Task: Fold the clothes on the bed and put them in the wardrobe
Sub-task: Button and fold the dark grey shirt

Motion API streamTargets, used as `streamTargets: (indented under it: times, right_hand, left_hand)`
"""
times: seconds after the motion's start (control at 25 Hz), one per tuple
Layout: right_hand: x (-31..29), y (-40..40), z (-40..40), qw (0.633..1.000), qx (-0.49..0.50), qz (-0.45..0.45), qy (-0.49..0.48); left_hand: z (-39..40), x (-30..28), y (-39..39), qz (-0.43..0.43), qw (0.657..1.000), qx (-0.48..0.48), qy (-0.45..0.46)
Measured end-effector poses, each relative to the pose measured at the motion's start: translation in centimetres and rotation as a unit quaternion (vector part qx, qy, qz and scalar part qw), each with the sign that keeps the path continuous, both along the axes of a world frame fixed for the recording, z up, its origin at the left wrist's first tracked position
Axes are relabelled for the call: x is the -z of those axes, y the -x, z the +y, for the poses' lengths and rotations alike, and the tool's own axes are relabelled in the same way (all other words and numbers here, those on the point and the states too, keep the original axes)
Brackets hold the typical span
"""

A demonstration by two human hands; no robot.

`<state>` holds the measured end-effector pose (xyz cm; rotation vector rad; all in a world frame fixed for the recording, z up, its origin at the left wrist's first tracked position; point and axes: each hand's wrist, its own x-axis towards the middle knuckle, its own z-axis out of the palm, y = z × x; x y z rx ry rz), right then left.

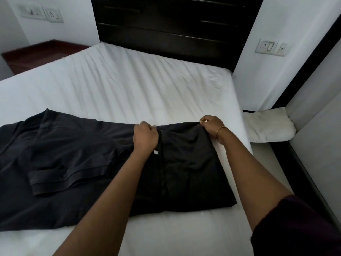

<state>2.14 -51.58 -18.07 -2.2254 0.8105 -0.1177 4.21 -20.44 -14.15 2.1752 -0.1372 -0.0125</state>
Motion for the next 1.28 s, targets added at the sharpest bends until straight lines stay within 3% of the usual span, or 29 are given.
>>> streamTargets:
  times: [0.2,0.36,0.48,0.56,0.6,0.68,0.72,0.84,0.92,1.0,1.12,1.2,1.28]
  right_hand:
    - [2.7,0.1,2.6,0.984,0.01,0.031,0.175]
    - [3.2,0.0,1.8,0.989,0.033,0.003,0.147]
    - [1.4,0.9,2.8,0.993,0.06,0.021,0.096]
    - [-0.3,2.9,4.3,0.995,0.072,0.038,0.056]
    - [-0.6,3.9,4.9,0.995,0.072,0.046,0.043]
    - [-0.8,6.3,6.1,0.995,0.06,0.072,0.042]
    - [-0.4,7.3,6.4,0.994,0.052,0.085,0.043]
    - [-0.8,9.3,7.0,0.993,0.029,0.112,0.002]
    - [-2.4,10.1,7.7,0.983,0.035,0.044,-0.177]
    - [-4.2,10.5,8.8,0.947,0.046,-0.01,-0.317]
    - [-7.0,9.4,12.0,0.931,0.006,-0.062,-0.359]
    - [-8.0,7.4,15.9,0.919,-0.018,-0.105,-0.38]
    - [-8.8,5.1,20.8,0.93,-0.015,-0.118,-0.349]
  left_hand:
    - [-0.5,0.8,0.5,0.024,0.995,0.032,0.097]
    - [-0.8,-0.1,1.2,-0.009,0.994,-0.062,0.092]
    - [-0.7,-0.3,2.0,0.01,0.997,-0.032,0.064]
    - [-0.3,-0.2,3.2,-0.081,0.995,0.012,-0.051]
    - [-0.5,0.3,3.6,-0.178,0.972,0.037,-0.149]
    - [-1.0,0.8,4.5,-0.329,0.882,0.128,-0.313]
    - [-1.3,1.3,4.9,-0.33,0.859,0.177,-0.35]
    - [-1.5,3.2,6.0,-0.168,0.88,0.234,-0.378]
    - [-1.3,4.6,6.3,-0.128,0.87,0.254,-0.404]
    - [-1.0,4.5,5.6,-0.106,0.877,0.274,-0.38]
    - [0.5,2.8,4.3,-0.031,0.909,0.309,-0.279]
    - [2.6,-1.5,4.8,0.075,0.939,0.326,-0.083]
    - [5.2,-6.0,5.9,0.189,0.943,0.244,0.128]
